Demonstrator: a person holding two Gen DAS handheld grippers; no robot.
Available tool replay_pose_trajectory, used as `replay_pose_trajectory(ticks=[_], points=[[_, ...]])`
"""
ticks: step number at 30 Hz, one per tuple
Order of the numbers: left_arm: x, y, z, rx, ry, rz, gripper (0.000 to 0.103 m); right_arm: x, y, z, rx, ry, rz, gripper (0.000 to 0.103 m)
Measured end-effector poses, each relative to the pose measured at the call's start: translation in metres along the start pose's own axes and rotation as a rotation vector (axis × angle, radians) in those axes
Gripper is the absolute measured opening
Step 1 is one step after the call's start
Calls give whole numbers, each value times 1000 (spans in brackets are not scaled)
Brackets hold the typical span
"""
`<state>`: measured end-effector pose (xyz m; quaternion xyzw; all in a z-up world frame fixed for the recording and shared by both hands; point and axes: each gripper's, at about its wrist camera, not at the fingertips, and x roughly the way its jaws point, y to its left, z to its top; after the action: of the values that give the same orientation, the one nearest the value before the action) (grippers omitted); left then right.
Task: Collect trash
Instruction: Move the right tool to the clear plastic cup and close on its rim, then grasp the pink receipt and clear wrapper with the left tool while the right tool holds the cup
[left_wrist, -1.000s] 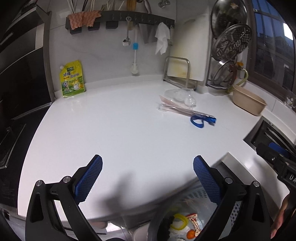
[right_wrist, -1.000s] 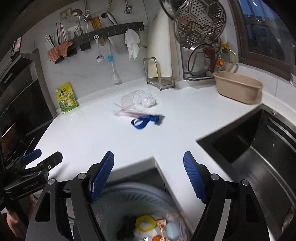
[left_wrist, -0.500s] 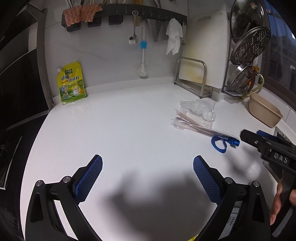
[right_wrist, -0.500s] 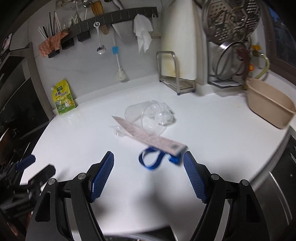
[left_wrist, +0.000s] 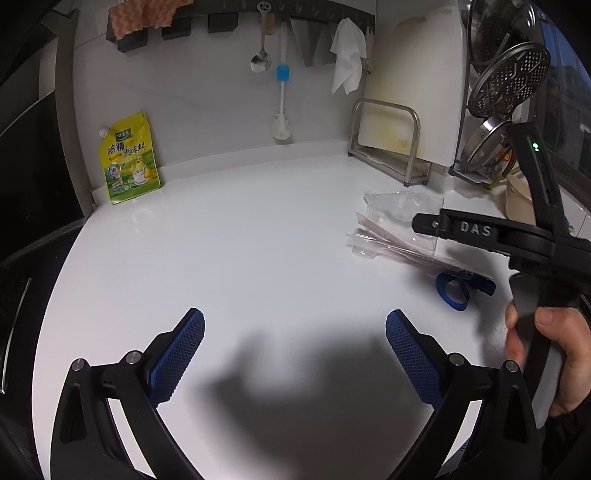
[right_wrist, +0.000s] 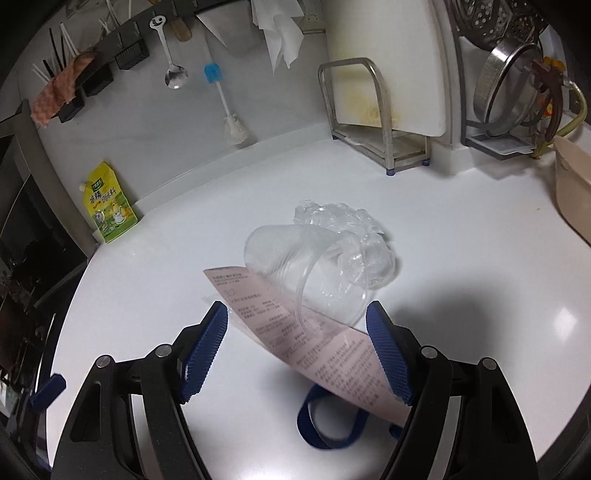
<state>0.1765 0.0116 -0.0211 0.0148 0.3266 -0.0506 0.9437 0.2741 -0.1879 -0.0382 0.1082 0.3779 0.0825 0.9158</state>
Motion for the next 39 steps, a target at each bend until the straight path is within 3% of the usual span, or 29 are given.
replay_pose_trajectory(ticks=[9,15,17,19,27,35,39], points=[[11,1,2,-4,22,-5,97,22,10,18,-13,-9,-3,72],[11,-1,5,-5,20,-14,97,34,17,21,-39,23,14,32],[12,-2,6,-4,19,-14,97,33,19,21,-53,21,25,12],[12,-4,7,-1,21,-18,97,30,20,20,-67,15,33,4],[18,-24,16,12,8,-31,97,-27,9,12,-120,-72,27,4],[42,-39,35,-63,24,-22,97,-93,-40,-19,-125,-161,-103,4],[60,-44,48,-135,80,-45,97,-106,-65,-29,-82,-177,-116,4]])
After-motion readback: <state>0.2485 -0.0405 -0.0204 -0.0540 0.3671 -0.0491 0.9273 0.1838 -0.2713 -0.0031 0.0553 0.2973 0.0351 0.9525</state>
